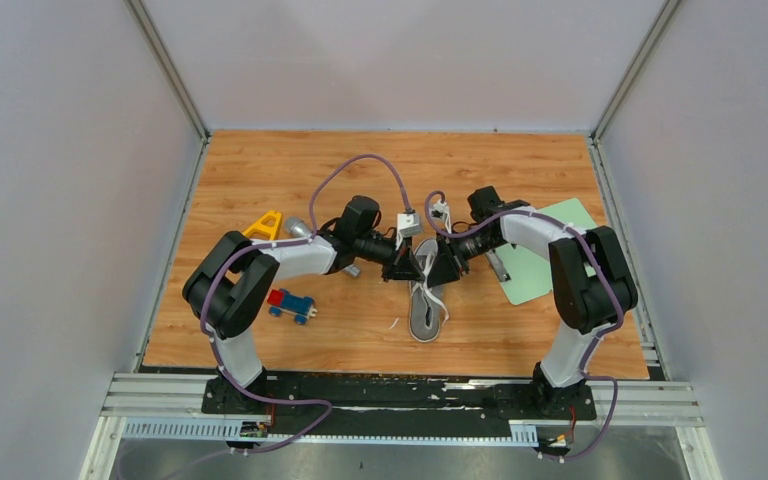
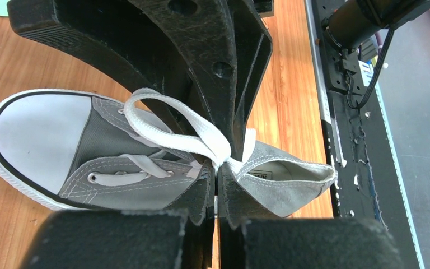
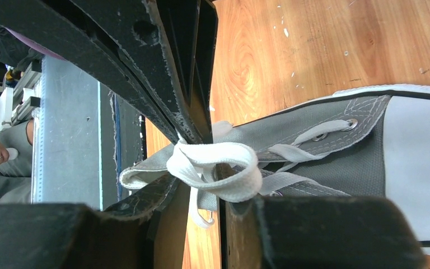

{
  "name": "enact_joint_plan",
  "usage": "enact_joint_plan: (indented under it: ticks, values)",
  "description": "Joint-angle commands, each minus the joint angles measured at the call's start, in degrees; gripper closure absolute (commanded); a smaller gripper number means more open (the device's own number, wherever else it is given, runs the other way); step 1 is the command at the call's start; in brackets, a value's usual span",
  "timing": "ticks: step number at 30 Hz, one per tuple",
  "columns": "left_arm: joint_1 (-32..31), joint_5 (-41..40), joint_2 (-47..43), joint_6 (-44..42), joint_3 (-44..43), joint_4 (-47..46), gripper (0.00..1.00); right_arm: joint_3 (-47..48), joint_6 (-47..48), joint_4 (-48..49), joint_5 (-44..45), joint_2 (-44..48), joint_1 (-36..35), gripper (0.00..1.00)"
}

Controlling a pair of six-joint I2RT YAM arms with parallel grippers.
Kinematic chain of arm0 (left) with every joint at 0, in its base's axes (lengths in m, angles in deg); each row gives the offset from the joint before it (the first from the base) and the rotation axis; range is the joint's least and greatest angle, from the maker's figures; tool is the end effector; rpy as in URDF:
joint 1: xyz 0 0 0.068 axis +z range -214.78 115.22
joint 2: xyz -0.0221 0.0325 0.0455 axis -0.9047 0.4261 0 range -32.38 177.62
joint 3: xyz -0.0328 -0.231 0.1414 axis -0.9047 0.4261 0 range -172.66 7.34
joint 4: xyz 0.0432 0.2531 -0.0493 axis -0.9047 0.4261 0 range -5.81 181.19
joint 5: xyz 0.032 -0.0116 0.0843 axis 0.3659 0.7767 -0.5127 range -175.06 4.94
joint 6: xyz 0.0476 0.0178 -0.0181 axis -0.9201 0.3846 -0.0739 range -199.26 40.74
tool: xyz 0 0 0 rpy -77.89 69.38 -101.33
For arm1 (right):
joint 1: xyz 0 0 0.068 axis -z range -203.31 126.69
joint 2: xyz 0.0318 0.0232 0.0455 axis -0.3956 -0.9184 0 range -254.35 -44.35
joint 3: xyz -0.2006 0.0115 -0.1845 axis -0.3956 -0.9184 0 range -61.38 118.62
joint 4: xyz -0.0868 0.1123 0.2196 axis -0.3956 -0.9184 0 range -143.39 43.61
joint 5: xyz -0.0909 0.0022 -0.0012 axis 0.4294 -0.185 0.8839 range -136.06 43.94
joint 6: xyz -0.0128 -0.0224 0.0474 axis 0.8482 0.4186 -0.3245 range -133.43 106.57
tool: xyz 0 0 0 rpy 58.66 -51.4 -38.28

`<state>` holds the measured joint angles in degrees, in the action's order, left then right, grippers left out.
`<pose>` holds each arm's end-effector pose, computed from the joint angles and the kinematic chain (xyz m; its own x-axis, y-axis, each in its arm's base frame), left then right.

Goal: Tie the shoes
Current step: Cross the shoelace with the shoelace.

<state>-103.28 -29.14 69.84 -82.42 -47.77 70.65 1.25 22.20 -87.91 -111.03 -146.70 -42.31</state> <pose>0.2672 -0.2503 0.1809 -0.3831 0.3441 -0.8572 0.9114 -0.0101 -0.4113 0.2891 0.1336 0.1729 -0.6031 -0.4685 -0.6455 -0.7625 0.1010 0.6391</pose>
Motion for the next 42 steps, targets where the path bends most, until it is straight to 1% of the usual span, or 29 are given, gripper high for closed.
enact_joint_plan:
  ticks: [1, 4, 6, 7, 8, 9, 10, 12, 18, 24, 25, 26, 29, 33, 34, 40, 42]
  values:
    - [-0.08, 4.87, -2.46, -0.84, -0.83, -1.33, 1.00, 1.67, -0.13, 2.48, -0.82, -0.33, -0.51, 0.76]
    - [-0.08, 6.53, -2.34, -2.64, -1.35, 0.47, 1.00, 1.66, 0.16, 2.48, -0.41, -0.25, -0.53, 0.76]
    - [-0.08, 5.37, -2.56, -4.91, -2.37, 3.68, 1.00, 1.46, 0.74, 2.41, -0.21, 0.02, -0.56, 0.76]
    - [-0.08, 4.05, -2.64, -5.58, -3.09, 4.83, 0.97, 1.41, 1.01, 2.35, -0.08, 0.11, -0.51, 0.76]
    - [-0.08, 3.60, -2.70, -7.31, -3.48, 7.12, 0.91, 1.50, 1.28, 2.17, 0.12, 0.08, -0.51, 0.76]
    - [-0.08, 2.64, -2.80, -8.58, -4.45, 8.53, 0.87, 1.76, 1.65, 1.77, 0.28, -0.08, -0.52, 0.76]
    - [-0.08, 2.23, -2.98, -10.70, -4.86, 11.12, 0.80, 2.05, 2.04, 1.16, 0.40, -0.30, -0.55, 0.76]
    - [-0.08, 0.86, -3.20, -13.13, -5.62, 13.92, 0.74, 2.69, 2.77, 0.11, 0.39, -0.77, -0.52, 0.76]
    - [-0.23, 0.89, -2.77, -16.42, -7.00, 18.00, 0.71, 3.79, 3.56, -1.18, 0.17, -1.18, -0.57, 0.76]
    - [-0.72, 1.21, -2.42, -19.01, -7.90, 20.52, 0.70, 3.64, 3.76, -1.58, -0.90, -1.43, -0.55, 0.76]
    - [-0.84, 1.12, -2.45, -19.37, -7.90, 20.78, 0.71, 3.64, 3.93, -1.85, -1.08, -1.57, -0.51, 0.76]
    - [-0.90, 1.05, -2.45, -19.44, -7.95, 20.85, 0.74, 3.79, 4.21, -2.33, -1.25, -1.69, -0.55, 0.76]
    - [-0.87, 0.85, -2.34, -19.34, -7.91, 20.52, 0.85, 4.18, 4.93, -3.35, -1.59, -2.13, -0.64, 0.75]
    - [-0.88, 0.60, -2.11, -18.57, -7.80, 19.70, 0.97, 4.75, 5.67, -4.47, -2.35, -2.74, -0.84, 0.75]
    - [-0.88, 0.26, -2.15, -18.21, -7.64, 18.86, 0.99, 4.96, 6.08, -4.95, -2.56, -2.89, -0.92, 0.75]
    - [-0.89, -0.73, -2.30, -14.01, -6.49, 14.82, 1.00, 5.65, 7.52, -6.99, -4.22, -3.94, -1.11, 0.73]
    - [-0.90, -0.96, -2.13, -11.40, -6.31, 13.23, 1.00, 5.89, 8.04, -7.72, -4.58, -4.37, -1.18, 0.73]
